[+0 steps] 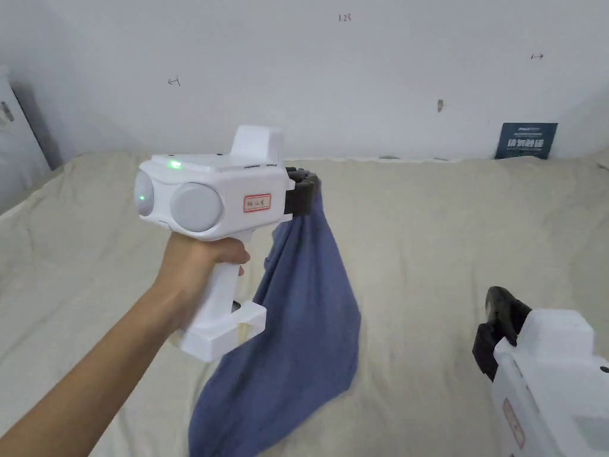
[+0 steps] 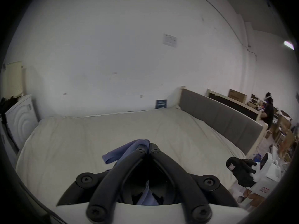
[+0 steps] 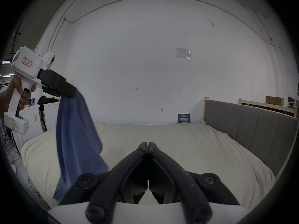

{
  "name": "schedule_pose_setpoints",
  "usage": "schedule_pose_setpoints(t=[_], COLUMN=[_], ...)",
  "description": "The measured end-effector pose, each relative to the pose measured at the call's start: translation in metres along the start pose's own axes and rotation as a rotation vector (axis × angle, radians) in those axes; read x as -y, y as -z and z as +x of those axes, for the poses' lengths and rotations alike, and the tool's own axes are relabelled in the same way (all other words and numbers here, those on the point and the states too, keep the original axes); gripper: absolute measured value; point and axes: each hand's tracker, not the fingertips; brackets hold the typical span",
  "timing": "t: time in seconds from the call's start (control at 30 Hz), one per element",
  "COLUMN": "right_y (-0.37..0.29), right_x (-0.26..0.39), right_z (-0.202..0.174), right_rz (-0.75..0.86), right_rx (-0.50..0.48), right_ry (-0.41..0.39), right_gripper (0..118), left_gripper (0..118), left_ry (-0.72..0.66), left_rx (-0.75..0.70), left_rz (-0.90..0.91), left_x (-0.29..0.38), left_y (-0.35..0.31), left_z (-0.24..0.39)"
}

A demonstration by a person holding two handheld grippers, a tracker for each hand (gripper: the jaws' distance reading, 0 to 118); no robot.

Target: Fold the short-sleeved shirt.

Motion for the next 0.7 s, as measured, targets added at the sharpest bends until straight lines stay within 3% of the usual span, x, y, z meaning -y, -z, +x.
schedule_pose_setpoints(t=[0.2, 0.43, 0.7], right_y=[-0.013, -0.016, -0.008], right_x=[0.001, 0.012, 0.027], right_z=[0.030, 0.049, 0.042], right_rz=[-0.003, -0.038, -0.089], right_rx=[0.082, 0.133, 0.120], right_ry=[0.002, -0.007, 0.002], right_gripper=[1, 1, 1], left_gripper=[1, 1, 1], left_ry=[0.020, 0.035, 0.053], left_rx=[0.132, 0.179, 0.049], left_rz=[-0.077, -0.325, -0.648], left_x=[0.032, 0.122, 0.240], left_y=[0.050, 0.110, 0.178], left_z=[0.049, 0.069, 0.057])
